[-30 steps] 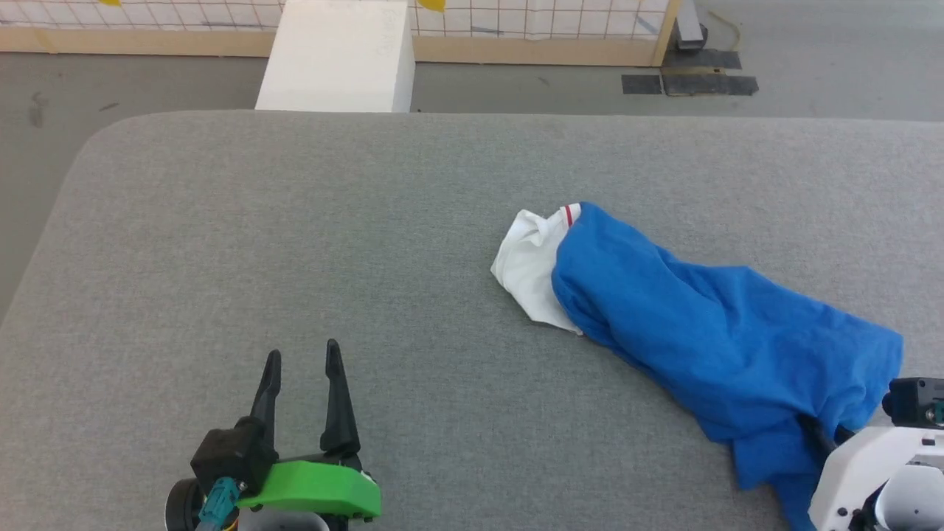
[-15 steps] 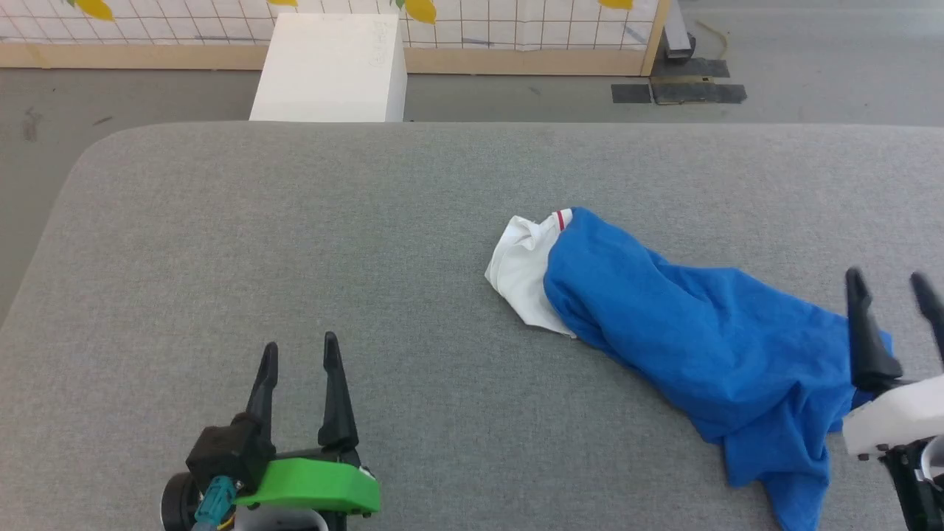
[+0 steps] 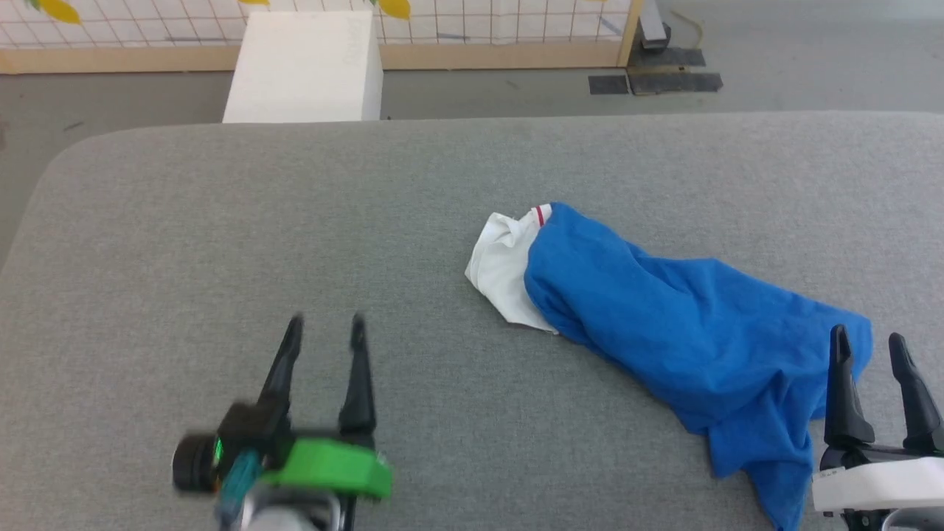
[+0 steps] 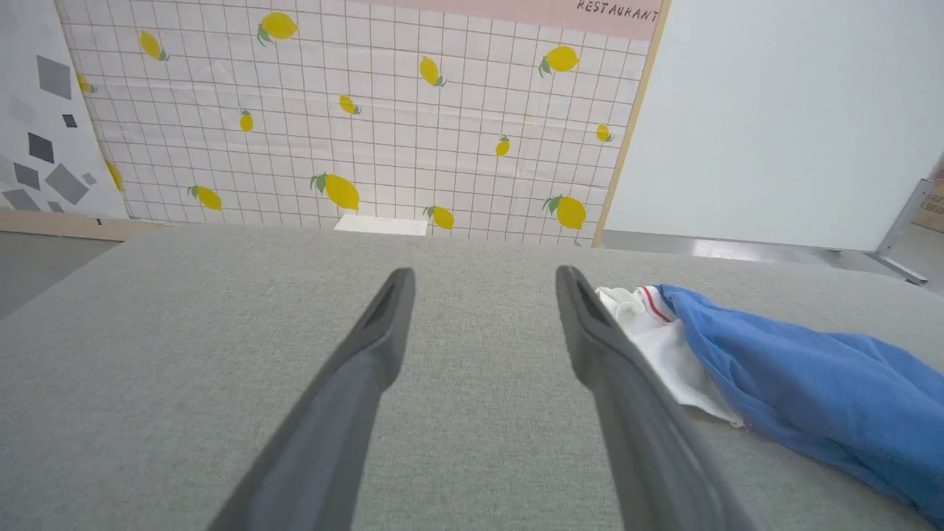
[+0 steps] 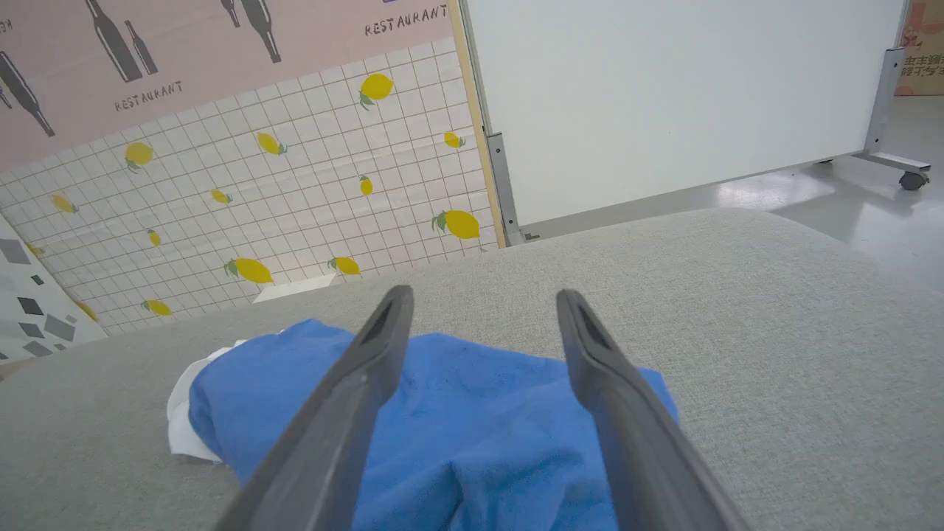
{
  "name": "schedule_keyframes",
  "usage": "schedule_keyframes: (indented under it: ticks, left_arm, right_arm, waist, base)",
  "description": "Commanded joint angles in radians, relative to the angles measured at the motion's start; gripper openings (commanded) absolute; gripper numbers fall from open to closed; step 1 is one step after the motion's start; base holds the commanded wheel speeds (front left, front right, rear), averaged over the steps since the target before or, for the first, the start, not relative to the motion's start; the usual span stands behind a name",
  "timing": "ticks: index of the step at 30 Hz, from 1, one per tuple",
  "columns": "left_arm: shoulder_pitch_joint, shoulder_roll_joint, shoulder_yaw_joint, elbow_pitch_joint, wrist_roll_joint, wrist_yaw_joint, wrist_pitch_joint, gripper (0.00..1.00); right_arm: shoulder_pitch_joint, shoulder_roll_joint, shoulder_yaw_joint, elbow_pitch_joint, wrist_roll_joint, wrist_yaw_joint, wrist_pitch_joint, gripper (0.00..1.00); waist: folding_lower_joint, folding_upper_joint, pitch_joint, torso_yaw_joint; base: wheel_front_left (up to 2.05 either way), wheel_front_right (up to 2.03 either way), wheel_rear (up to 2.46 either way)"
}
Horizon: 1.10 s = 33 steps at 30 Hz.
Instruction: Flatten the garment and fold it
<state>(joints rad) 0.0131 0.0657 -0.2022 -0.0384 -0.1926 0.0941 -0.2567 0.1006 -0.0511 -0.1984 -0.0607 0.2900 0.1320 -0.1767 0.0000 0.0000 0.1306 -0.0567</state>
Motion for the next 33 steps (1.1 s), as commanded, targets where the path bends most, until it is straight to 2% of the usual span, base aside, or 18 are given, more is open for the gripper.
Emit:
schedule_keyframes:
  ticks: [1, 5, 9, 13, 16, 22, 31, 33]
  left_arm:
    - [-0.064, 0.012, -0.009, 0.015, 0.018, -0.018, 0.011, 1.00]
    - [-0.230, 0.023, -0.062, 0.075, 0.039, -0.067, 0.134, 1.00]
    - [-0.398, 0.007, -0.107, 0.144, 0.035, -0.080, 0.286, 1.00]
    - [-0.527, -0.009, -0.163, 0.243, -0.026, -0.101, 0.457, 1.00]
    - [-0.598, -0.012, -0.203, 0.326, -0.028, -0.083, 0.564, 1.00]
    - [-0.656, -0.014, -0.232, 0.460, -0.045, -0.034, 0.696, 1.00]
    - [-0.691, -0.015, -0.263, 0.569, -0.141, 0.006, 0.763, 1.00]
    - [-0.699, -0.015, -0.283, 0.582, -0.160, 0.006, 0.758, 0.00]
  right_arm:
    - [-0.019, 0.001, -0.002, 0.002, -0.006, -0.001, -0.008, 1.00]
    - [-0.036, 0.001, -0.011, 0.002, -0.011, -0.001, -0.009, 1.00]
    - [-0.051, 0.001, -0.002, 0.006, -0.004, -0.001, -0.008, 1.00]
    - [-0.074, 0.001, 0.013, 0.009, 0.006, -0.001, -0.009, 1.00]
    - [-0.093, 0.001, 0.024, 0.011, 0.013, -0.001, -0.012, 1.00]
    - [-0.125, 0.001, 0.026, 0.033, 0.022, -0.001, -0.022, 1.00]
    - [-0.150, 0.001, 0.039, 0.063, 0.034, -0.001, -0.035, 1.00]
    - [-0.156, 0.001, 0.040, 0.067, 0.035, -0.001, -0.037, 1.00]
  waist:
    - [0.0000, 0.0000, 0.013, -0.007]
    - [0.0000, 0.0000, 0.046, -0.007]
    - [0.0000, 0.0000, 0.088, -0.011]
    - [0.0000, 0.0000, 0.137, -0.024]
    - [0.0000, 0.0000, 0.168, -0.042]
    - [0.0000, 0.0000, 0.207, -0.079]
    - [0.0000, 0.0000, 0.242, -0.116]
    - [0.0000, 0.0000, 0.246, -0.117]
  base:
    - [0.00, 0.00, 0.00]
    - [0.00, 0.00, 0.00]
    - [0.00, 0.00, 0.00]
    - [0.00, 0.00, 0.00]
    - [0.00, 0.00, 0.00]
    - [0.00, 0.00, 0.00]
    - [0.00, 0.00, 0.00]
    - [0.00, 0.00, 0.00]
